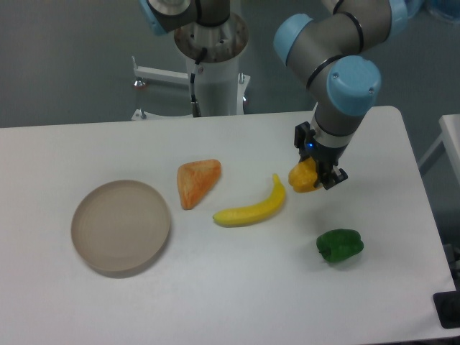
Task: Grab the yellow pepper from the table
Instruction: 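Lift the yellow pepper and carry it toward the green pepper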
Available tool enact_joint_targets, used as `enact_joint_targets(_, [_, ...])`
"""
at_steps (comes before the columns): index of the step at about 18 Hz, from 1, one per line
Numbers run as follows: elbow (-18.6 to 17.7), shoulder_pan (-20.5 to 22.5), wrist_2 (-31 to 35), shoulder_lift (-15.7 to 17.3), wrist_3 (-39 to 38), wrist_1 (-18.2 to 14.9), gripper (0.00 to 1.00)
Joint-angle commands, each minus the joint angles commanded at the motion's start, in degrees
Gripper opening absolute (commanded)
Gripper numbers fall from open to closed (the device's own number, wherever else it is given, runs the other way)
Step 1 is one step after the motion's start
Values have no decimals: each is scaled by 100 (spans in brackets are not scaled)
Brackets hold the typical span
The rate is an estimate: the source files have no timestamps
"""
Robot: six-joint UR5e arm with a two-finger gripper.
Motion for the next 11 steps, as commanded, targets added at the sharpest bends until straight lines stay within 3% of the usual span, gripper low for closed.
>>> enact_joint_targets(11, [-35, 0, -9, -18, -70, 19, 28])
